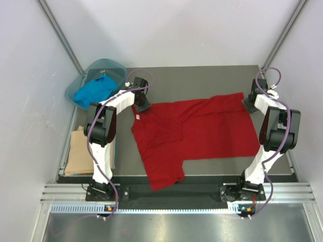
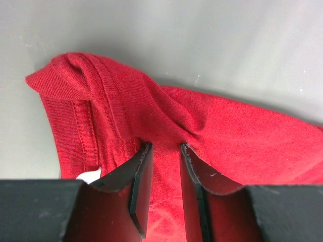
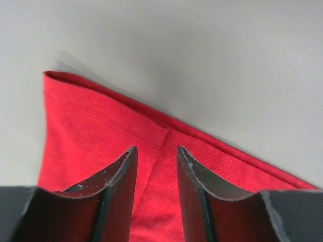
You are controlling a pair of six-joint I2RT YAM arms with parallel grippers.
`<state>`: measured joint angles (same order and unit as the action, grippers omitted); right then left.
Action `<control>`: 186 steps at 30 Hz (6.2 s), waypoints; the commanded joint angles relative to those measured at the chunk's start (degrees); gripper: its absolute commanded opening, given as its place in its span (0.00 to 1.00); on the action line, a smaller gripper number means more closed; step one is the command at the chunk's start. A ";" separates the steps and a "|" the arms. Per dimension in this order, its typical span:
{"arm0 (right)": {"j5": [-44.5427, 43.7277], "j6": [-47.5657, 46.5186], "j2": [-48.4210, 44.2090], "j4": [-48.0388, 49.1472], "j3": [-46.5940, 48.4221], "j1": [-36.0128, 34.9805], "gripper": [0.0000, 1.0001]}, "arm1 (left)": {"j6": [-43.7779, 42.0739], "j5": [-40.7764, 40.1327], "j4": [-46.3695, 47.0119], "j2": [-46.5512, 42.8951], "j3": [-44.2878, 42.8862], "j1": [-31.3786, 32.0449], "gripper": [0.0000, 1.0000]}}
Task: Fold and stack the t-shirts
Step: Fold the tshirt
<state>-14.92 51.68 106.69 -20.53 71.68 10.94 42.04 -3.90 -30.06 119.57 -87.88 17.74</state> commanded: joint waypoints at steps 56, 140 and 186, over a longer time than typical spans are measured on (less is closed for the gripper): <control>1.03 -8.87 -4.22 2.34 3.72 2.77 0.42 | -1.96 -1.30 -6.07 0.14 -13.73 -1.65 0.38; -1.69 -2.64 16.88 3.40 22.36 3.30 0.00 | -7.76 -5.85 -2.02 -1.88 -5.55 -1.83 0.48; -3.19 -1.23 16.61 5.33 21.66 5.49 0.00 | -4.07 -8.94 5.79 5.14 -7.13 -2.00 0.00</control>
<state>-16.19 49.95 126.48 -17.91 93.76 14.70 37.63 -12.49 -29.78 122.85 -92.62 16.16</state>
